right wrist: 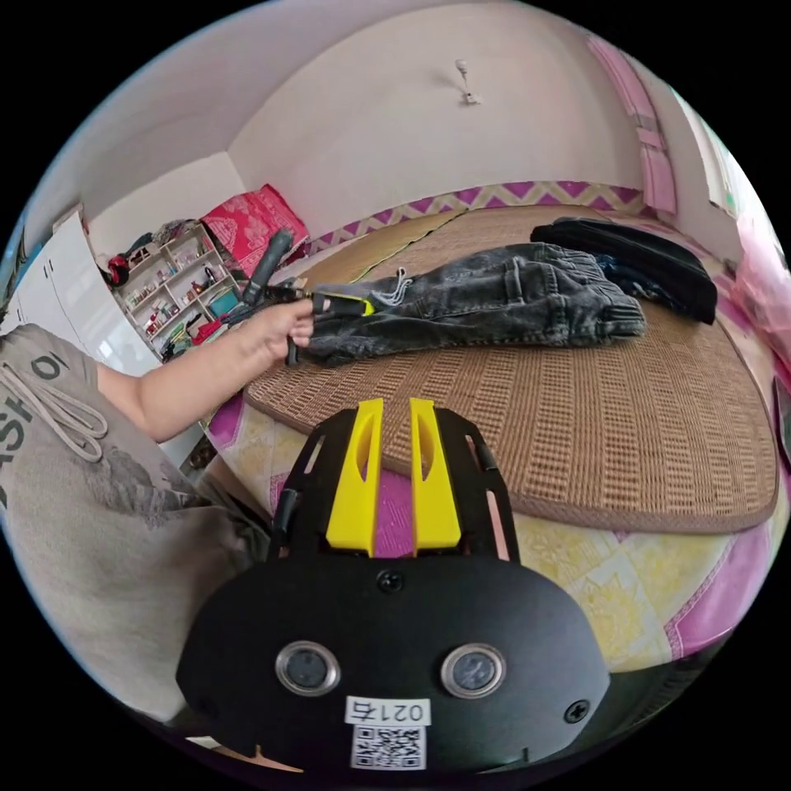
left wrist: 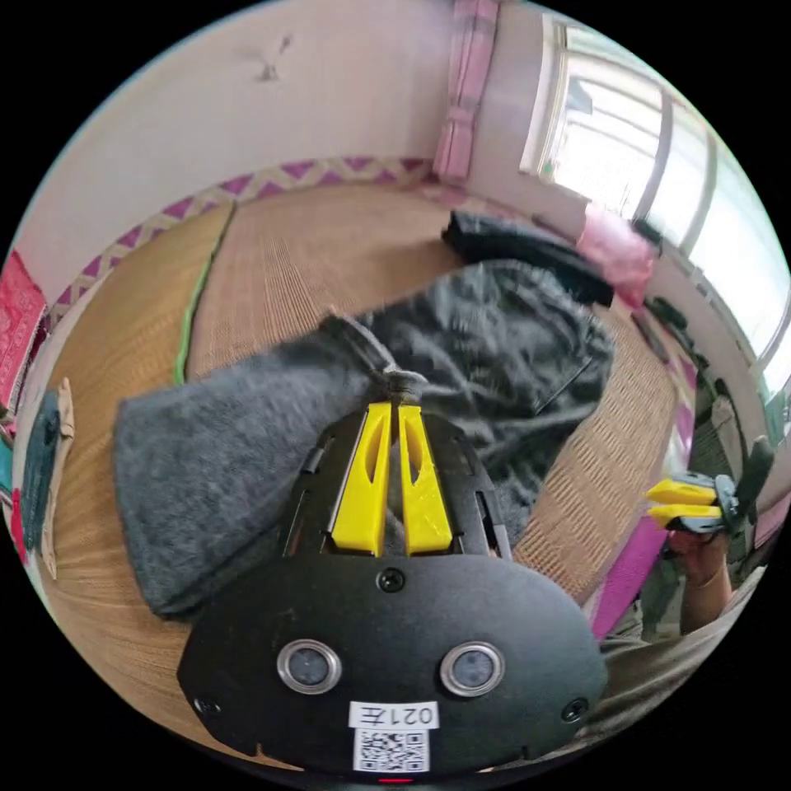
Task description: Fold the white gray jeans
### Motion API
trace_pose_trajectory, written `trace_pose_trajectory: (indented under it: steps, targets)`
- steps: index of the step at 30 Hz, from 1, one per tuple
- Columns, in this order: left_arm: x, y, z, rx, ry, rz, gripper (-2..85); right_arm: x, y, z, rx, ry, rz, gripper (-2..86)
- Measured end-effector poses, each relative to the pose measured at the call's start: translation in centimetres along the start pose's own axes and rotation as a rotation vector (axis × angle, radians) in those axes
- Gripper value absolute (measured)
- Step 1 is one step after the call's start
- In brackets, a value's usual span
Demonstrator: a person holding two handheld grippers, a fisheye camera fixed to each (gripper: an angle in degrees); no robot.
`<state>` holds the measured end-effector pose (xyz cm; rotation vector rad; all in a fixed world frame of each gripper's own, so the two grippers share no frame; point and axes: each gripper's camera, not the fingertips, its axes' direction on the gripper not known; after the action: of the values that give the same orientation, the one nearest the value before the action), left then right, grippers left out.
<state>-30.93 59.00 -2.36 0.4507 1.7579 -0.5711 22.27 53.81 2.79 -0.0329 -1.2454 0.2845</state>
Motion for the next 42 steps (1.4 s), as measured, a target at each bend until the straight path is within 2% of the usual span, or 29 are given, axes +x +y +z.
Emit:
trace_pose_trajectory:
  steps: [4, 9, 12, 14, 16, 20, 25, 28, 30, 33, 37, 41, 42]
  targets:
    - [1.5, -1.2, -4.3, 0.128, -0.061, 0.033, -0.9, 1.9, 1.0, -1.4, 0.009, 0.018, 0.045, 6.3]
    - [-0.2, -2.1, -2.4, 0.065, 0.002, 0.033, -0.6, 4.4, -0.6, -2.5, 0.055, 0.008, 0.127, 6.8]
    - [-1.5, -3.1, -2.6, 0.049, 0.042, 0.035, 0.4, 7.6, -2.0, -3.5, 0.123, -0.014, 0.306, 9.0]
    - [-2.9, -3.6, -1.9, 0.005, 0.114, 0.022, 3.1, 11.0, -2.9, -3.9, 0.188, -0.085, 0.497, 11.9]
    - [-5.9, -4.0, -1.3, -0.019, 0.296, -0.039, 8.6, 13.3, -3.1, -3.8, 0.237, -0.109, 0.647, 13.2]
    - [-8.2, -4.7, -1.6, -0.054, 0.435, 0.001, 13.6, 15.9, -3.0, -2.1, 0.308, -0.204, 0.904, 15.7]
    - [-12.0, -2.3, -4.4, 0.014, 0.591, 0.020, 13.0, 16.4, -4.3, 0.3, 0.401, -0.314, 1.037, 14.4]
    - [-15.4, 0.0, -6.9, 0.057, 0.619, -0.006, 12.8, 16.4, -5.2, 1.9, 0.428, -0.387, 1.105, 9.6]
    - [-17.9, 1.8, -8.9, 0.086, 0.625, -0.023, 12.6, 14.9, -6.6, 1.4, 0.451, -0.366, 1.051, 7.1]
    - [-22.2, 5.5, -12.6, 0.130, 0.615, -0.052, 11.8, 8.9, -12.8, -1.4, 0.440, -0.191, 0.789, 6.1]
    - [-26.9, 11.0, -17.6, 0.197, 0.540, -0.088, 11.2, -6.3, -23.4, -2.4, 0.411, -0.005, 0.294, 5.9]
    - [-29.5, 15.0, -20.8, 0.237, 0.487, -0.113, 10.8, -24.9, -30.3, 3.4, 0.286, 0.165, -0.206, 5.9]
    - [-30.1, 16.2, -21.5, 0.244, 0.475, -0.120, 10.8, -27.4, -30.7, 4.9, 0.264, 0.184, -0.270, 5.9]
